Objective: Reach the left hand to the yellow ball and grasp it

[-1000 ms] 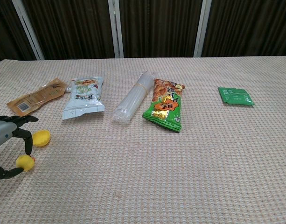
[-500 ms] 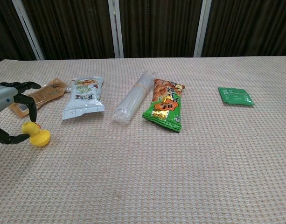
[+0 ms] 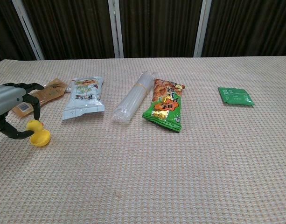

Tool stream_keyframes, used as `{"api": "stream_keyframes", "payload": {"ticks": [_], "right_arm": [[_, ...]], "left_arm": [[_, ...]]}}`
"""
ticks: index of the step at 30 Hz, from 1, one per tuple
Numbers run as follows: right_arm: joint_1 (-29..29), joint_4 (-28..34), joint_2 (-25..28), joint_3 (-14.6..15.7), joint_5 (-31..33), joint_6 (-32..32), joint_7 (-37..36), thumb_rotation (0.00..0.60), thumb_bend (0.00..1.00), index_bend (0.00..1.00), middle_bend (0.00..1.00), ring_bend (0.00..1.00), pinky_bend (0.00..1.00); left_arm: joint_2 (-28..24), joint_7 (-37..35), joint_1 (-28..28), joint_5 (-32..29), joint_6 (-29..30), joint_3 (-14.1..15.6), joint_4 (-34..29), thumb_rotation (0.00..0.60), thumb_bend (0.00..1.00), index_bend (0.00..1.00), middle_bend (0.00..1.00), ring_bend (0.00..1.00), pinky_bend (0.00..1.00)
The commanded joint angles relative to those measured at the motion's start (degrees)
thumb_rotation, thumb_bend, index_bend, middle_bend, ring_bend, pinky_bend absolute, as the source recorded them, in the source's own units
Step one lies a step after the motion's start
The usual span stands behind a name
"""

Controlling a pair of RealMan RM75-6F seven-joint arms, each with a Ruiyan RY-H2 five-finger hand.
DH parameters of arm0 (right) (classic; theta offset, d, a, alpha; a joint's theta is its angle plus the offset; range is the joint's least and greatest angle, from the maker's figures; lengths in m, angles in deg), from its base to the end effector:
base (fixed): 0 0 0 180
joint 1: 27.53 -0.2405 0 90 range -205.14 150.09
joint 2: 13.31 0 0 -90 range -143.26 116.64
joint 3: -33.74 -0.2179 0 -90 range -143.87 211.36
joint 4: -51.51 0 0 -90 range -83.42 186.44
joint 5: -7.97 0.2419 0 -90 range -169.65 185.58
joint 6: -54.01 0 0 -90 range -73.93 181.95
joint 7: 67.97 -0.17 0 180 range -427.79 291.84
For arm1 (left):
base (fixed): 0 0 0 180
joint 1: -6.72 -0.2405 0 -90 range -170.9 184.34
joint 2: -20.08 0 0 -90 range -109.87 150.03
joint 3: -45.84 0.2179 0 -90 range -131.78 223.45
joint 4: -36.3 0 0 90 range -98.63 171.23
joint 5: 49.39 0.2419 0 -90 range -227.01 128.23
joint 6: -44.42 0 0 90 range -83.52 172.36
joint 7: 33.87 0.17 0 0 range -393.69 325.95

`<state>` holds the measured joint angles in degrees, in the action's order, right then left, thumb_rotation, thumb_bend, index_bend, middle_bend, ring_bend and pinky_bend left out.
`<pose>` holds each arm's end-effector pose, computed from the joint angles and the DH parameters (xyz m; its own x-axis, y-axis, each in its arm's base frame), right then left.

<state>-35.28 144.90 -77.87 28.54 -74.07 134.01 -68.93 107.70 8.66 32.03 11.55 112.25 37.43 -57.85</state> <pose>-0.2848 -0.2303 0.1058 0.3446 -0.0339 0.9381 -0.9386 0.0075 0.3450 -0.1789 0.2854 -0.0353 0.5927 0.2295 0.7720 0.8051 -0.1410 -0.5761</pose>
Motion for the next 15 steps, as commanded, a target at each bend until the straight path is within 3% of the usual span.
{"api": "stream_keyframes", "payload": {"ticks": [1, 11, 15], "right_arm": [[0.0, -0.1, 0.0, 0.0, 0.1, -0.1, 0.0, 0.6, 0.02, 0.0, 0.0, 0.0, 0.0], [0.0, -0.1, 0.0, 0.0, -0.1, 0.0, -0.2, 0.6, 0.02, 0.0, 0.0, 0.0, 0.0], [0.0, 0.0, 0.0, 0.0, -0.3, 0.2, -0.4, 0.6, 0.02, 0.0, 0.0, 0.0, 0.0]], "left_arm": [[0.6, -0.1, 0.4, -0.5, -0.4, 0.3, 0.9, 0.6, 0.43, 0.53, 0.0, 0.0, 0.0], [1.8, -0.6, 0.8, -2.4, -0.6, 0.7, 3.6, 0.6, 0.43, 0.51, 0.0, 0.0, 0.0], [2.0, -1.1, 1.1, -2.8, -0.9, 1.0, 4.3, 0.6, 0.39, 0.46, 0.0, 0.0, 0.0]]}}
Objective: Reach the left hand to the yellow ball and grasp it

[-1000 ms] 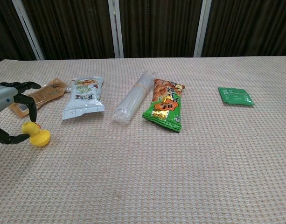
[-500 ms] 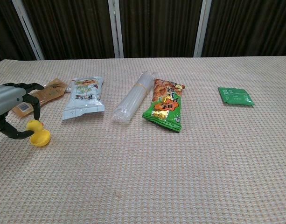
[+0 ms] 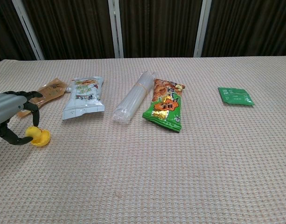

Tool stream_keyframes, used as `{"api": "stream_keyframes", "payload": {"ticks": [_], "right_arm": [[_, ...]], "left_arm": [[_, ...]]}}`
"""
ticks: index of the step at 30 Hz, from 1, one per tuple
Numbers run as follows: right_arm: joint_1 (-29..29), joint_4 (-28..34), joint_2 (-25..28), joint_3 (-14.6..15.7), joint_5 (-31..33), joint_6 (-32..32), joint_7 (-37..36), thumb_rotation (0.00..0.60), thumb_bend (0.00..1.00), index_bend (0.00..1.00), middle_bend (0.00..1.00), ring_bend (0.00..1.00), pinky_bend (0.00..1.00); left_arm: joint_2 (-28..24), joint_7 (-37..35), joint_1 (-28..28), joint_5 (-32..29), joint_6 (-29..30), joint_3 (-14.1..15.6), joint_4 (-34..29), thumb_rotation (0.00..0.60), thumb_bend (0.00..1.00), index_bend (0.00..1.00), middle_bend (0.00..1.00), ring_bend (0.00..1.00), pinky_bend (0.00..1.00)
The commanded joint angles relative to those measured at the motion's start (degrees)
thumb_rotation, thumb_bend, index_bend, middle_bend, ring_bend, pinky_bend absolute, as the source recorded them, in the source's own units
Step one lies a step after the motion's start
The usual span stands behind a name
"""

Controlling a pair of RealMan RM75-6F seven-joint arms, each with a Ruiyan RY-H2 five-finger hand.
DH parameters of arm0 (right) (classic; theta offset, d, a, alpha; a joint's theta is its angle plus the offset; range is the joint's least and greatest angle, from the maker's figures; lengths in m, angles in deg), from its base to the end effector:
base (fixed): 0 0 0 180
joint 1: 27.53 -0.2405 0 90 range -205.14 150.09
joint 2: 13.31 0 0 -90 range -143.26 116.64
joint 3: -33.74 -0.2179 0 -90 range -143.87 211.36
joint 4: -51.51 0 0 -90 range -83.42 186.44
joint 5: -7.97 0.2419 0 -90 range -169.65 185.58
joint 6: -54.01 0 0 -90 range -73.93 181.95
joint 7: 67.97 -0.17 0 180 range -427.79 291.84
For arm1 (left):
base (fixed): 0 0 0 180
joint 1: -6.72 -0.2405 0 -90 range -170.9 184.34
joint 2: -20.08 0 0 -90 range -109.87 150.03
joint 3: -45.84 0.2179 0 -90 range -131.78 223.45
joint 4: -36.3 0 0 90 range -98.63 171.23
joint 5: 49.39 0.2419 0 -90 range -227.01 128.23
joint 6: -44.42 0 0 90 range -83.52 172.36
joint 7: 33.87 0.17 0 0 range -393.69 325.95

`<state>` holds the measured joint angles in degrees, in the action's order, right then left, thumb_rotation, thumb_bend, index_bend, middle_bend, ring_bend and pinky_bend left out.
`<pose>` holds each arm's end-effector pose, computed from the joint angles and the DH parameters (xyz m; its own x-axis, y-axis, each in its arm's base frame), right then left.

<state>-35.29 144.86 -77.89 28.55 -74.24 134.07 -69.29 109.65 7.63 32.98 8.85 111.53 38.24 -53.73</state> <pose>-0.2843 -0.2303 0.1058 0.3395 -0.0329 0.9400 -0.9405 0.0046 0.3398 -0.1947 0.2887 -0.0450 0.5937 0.2646 0.7599 0.8016 -0.1120 -0.5873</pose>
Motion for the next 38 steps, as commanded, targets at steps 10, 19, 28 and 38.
{"api": "stream_keyframes", "payload": {"ticks": [10, 19, 28, 38], "right_arm": [[0.0, -0.2, 0.0, 0.1, -0.3, 0.1, -0.4, 0.6, 0.02, 0.0, 0.0, 0.0, 0.0], [0.0, -0.1, 0.1, 0.1, -0.1, -0.1, -0.6, 0.6, 0.02, 0.0, 0.0, 0.0, 0.0], [0.0, 0.1, 0.3, 0.3, 0.0, -0.4, 0.0, 0.6, 0.02, 0.0, 0.0, 0.0, 0.0], [0.0, 0.6, 0.2, 0.3, 0.2, -0.5, 0.7, 0.6, 0.02, 0.0, 0.0, 0.0, 0.0]], "left_arm": [[0.1, -1.6, 0.0, -0.3, 0.1, 1.0, 0.0, 0.6, 0.26, 0.25, 0.0, 0.0, 0.0], [-4.0, -6.0, -1.9, 3.6, 3.4, 1.7, -4.9, 0.6, 0.22, 0.15, 0.0, 0.0, 0.0], [-15.0, -13.5, -8.8, 15.2, 12.5, 7.2, -11.9, 0.6, 0.02, 0.02, 0.0, 0.0, 0.0], [-21.0, -20.2, -15.9, 22.5, 20.2, 12.1, -12.9, 0.6, 0.0, 0.0, 0.0, 0.0, 0.0]]}}
